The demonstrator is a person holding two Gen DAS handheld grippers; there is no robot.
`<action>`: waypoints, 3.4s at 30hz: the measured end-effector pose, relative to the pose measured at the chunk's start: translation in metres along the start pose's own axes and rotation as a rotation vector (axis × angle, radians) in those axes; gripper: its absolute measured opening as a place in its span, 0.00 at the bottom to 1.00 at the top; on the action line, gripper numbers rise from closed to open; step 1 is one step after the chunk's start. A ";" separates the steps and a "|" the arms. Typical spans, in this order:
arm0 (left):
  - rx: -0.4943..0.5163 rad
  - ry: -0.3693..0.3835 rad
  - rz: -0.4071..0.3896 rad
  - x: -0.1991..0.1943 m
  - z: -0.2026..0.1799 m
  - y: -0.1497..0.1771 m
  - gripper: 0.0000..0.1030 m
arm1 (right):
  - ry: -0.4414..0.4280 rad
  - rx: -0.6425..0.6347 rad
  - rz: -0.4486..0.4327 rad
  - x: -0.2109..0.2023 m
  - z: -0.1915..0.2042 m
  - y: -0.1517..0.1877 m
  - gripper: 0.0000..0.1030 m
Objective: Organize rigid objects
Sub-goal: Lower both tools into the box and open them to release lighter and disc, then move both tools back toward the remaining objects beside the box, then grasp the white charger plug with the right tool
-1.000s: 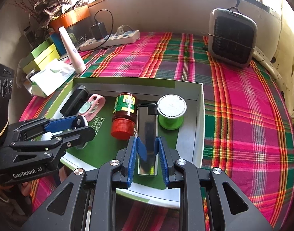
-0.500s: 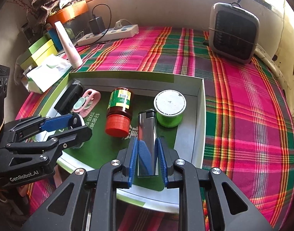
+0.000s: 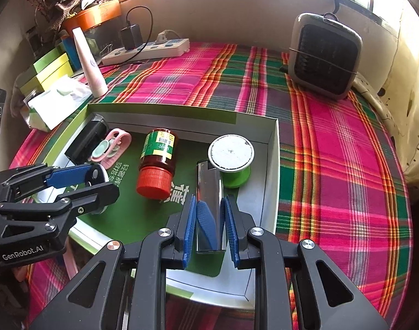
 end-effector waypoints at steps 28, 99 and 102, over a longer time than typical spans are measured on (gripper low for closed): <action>-0.001 -0.013 -0.014 -0.009 -0.001 0.003 0.45 | -0.029 0.075 -0.018 -0.007 0.000 0.004 0.35; -0.065 -0.023 -0.144 -0.083 0.043 0.069 0.47 | -0.057 0.087 -0.027 -0.049 0.071 0.081 0.56; -0.068 -0.023 -0.139 -0.082 0.044 0.069 0.47 | -0.027 0.079 -0.017 -0.047 0.069 0.082 0.56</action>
Point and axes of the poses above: each gripper's, at about its wrist camera, not at the fingertips, and x roughly the way its jaws point, z to its left, y to its underside, the point moved 4 cm from there along x, roughly the way its jaws point, and after that the axes turned 4 degrees about -x, right-handed, at the moved point
